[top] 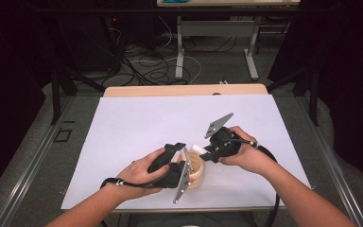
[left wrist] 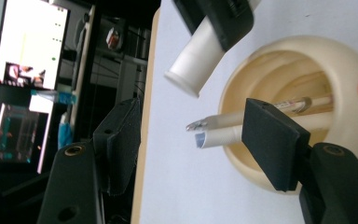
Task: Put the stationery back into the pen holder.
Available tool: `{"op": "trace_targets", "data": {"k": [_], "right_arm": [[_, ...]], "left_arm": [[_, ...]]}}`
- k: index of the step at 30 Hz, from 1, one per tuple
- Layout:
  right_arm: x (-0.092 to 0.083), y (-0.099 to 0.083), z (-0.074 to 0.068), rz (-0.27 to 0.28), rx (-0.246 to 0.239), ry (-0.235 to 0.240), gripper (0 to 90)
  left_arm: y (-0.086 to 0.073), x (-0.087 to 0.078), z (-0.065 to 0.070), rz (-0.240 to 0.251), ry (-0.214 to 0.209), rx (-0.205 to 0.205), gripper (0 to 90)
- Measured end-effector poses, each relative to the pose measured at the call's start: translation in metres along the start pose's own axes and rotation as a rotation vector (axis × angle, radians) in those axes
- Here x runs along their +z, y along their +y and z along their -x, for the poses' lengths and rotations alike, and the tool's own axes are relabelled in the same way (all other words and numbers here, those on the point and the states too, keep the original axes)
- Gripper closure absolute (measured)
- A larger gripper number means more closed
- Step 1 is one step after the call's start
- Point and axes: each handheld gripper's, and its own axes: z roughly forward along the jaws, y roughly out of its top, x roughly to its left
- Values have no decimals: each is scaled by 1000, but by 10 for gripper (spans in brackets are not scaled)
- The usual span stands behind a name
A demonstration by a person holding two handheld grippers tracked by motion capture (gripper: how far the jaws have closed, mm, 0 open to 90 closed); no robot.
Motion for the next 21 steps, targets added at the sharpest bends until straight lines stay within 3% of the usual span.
{"op": "trace_targets", "data": {"k": [2,4,9,14,21], "right_arm": [[0,-1,2,5,16,-3,697],[0,-1,4,16,30,-21,697],[-2,-4,8,64,82,-42,697],[-5,-7,10,100,113,-67,698],[-9,-8,14,163,125,-88,697]], "left_arm": [[-4,1,-5,-4,-1,-44,356],[-8,3,-10,-28,-18,-119,326],[-19,5,-23,-38,-43,-259,321],[-27,9,-32,-61,-70,-376,308],[-41,18,-38,-83,-157,-572,295]]}}
